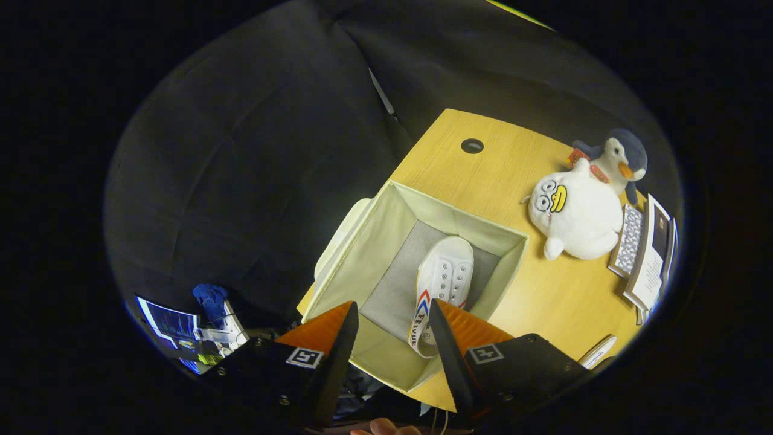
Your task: Open the storage box then place both shoes into the box .Put the left shoe in first, then the right shoe, with the right side of both shoes facing outward in a uniform manner.
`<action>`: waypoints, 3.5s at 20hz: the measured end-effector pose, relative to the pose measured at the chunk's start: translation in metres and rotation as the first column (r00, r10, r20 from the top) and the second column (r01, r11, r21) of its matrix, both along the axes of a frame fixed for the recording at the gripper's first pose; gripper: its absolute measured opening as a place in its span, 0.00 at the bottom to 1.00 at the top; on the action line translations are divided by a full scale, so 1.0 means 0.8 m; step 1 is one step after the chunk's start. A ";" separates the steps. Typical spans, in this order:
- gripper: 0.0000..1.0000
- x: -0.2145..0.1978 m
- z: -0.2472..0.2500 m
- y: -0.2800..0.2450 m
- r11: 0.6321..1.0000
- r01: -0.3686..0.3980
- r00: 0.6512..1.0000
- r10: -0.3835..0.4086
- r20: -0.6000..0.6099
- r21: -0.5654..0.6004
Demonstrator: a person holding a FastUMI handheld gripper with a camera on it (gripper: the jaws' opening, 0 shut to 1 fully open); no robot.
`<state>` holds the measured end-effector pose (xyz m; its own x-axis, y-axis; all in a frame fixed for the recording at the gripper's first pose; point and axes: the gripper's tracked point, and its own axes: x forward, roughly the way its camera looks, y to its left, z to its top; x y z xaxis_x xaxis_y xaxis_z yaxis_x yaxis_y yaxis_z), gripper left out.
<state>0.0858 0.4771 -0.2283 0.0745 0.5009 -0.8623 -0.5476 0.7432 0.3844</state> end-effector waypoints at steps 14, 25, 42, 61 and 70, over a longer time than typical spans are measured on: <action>0.90 0.012 0.049 -0.165 0.983 0.179 0.984 -0.180 0.001 0.043; 0.98 0.015 -0.016 -0.382 0.912 0.408 0.912 -0.409 -0.010 -0.049; 0.98 -0.085 -0.153 -0.616 0.768 0.590 0.775 -0.625 -0.091 -0.249; 0.86 -0.107 -0.268 -0.647 0.775 0.467 0.819 -0.561 -0.123 -0.427; 0.07 -0.114 -0.255 -0.632 0.787 0.499 0.792 -0.584 -0.176 -0.363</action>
